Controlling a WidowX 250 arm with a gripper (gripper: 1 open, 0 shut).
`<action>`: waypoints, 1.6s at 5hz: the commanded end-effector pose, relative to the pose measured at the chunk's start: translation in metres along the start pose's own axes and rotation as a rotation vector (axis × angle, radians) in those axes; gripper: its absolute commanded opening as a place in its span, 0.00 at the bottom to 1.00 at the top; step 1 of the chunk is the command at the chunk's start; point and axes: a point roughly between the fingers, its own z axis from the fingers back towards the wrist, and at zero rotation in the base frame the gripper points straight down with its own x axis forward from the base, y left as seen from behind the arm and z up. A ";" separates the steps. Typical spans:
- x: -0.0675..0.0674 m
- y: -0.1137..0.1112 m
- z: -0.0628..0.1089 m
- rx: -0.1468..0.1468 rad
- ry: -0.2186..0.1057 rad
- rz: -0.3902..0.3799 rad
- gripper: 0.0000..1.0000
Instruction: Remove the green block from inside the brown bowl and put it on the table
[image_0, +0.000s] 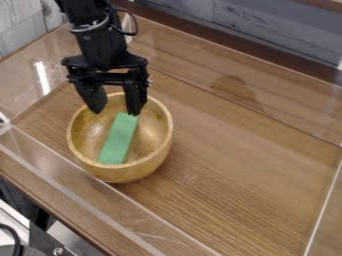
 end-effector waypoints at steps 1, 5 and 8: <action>0.012 0.000 0.011 0.002 -0.055 0.001 1.00; 0.011 0.002 -0.011 0.002 -0.057 0.013 1.00; 0.008 0.005 -0.033 -0.001 -0.053 0.024 1.00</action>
